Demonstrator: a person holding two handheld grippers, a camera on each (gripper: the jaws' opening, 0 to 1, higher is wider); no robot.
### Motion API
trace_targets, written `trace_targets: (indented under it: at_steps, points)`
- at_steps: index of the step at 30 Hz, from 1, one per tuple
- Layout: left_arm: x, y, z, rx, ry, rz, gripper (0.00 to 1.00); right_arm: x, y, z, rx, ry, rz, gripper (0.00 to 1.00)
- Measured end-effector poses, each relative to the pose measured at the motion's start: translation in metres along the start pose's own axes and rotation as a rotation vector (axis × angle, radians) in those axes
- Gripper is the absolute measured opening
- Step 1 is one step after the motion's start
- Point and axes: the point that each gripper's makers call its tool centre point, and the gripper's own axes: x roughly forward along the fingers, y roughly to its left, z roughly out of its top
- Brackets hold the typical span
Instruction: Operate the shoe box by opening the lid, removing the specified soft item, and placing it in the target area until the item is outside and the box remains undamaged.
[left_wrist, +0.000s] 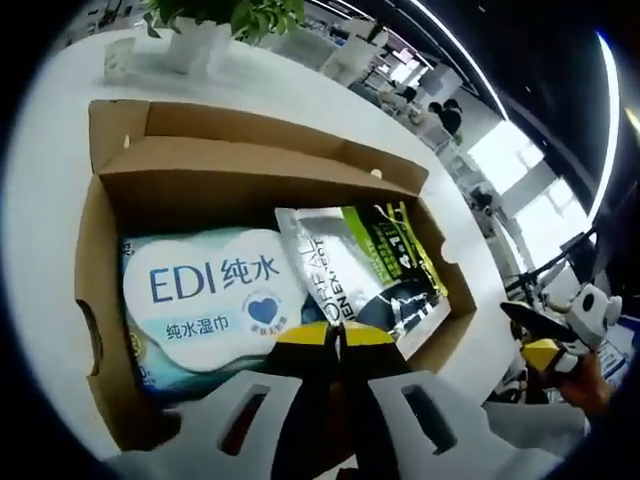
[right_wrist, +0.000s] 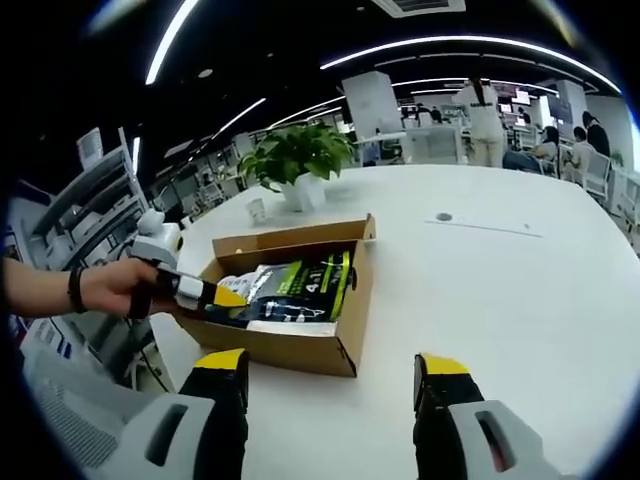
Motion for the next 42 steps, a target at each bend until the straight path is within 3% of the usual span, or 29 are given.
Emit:
trace_targets:
  at_steps: [10, 21, 32, 42]
  points:
    - [-0.01, -0.004, -0.006, 0.026, 0.001, -0.018, 0.0, 0.019, 0.011, 0.013, -0.007, 0.017, 0.029, 0.64]
    - [-0.015, 0.007, -0.005, 0.05, 0.008, -0.018, 0.0, 0.044, 0.031, 0.023, -0.027, 0.042, 0.087, 0.63]
    - [-0.011, 0.014, -0.002, 0.077, 0.002, -0.023, 0.0, 0.074, 0.048, 0.022, -0.017, 0.096, 0.127, 0.6]
    - [-0.008, 0.016, -0.002, 0.102, 0.006, -0.027, 0.0, 0.091, 0.045, 0.025, -0.014, 0.123, 0.118, 0.58]
